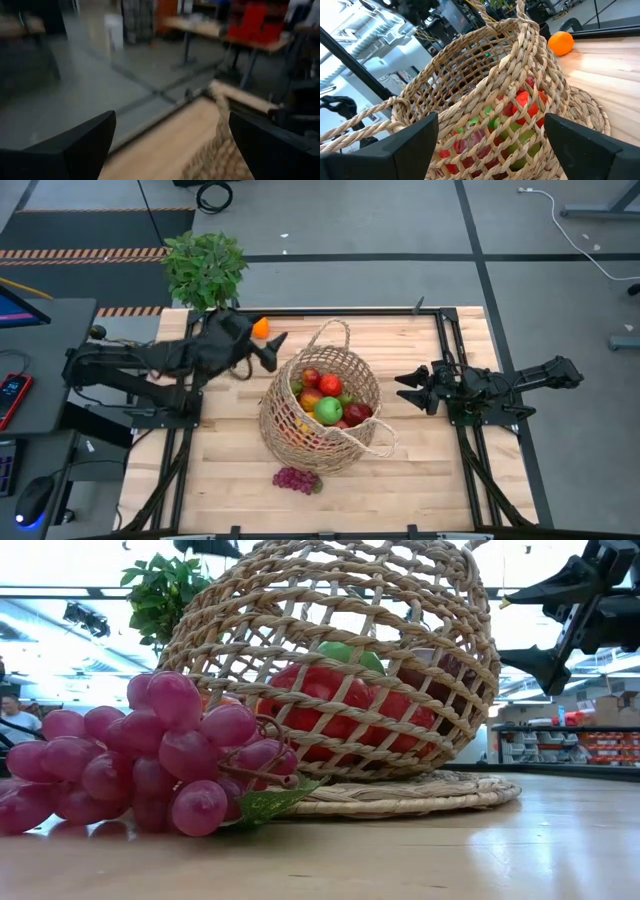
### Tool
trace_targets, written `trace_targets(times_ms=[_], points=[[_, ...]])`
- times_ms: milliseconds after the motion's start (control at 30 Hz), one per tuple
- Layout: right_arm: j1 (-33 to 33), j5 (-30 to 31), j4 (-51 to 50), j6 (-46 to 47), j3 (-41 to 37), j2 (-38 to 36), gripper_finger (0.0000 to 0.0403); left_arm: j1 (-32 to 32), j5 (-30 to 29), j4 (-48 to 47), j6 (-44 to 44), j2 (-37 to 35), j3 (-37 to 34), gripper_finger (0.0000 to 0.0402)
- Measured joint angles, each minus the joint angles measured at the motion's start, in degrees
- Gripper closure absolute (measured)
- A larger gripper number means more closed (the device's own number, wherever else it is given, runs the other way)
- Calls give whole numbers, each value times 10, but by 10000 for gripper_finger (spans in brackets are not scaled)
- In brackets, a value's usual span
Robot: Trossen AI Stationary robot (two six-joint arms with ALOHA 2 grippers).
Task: Build produce basket
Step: Put the orange into the basket
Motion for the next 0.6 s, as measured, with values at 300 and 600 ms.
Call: trace_targets(times_ms=[300,600], points=[[0,0,0,0,0,0,37,117,136,-232,-146,100,120,5],[0,0,0,0,0,0,37,136,136,-245,-102,146,124,5]])
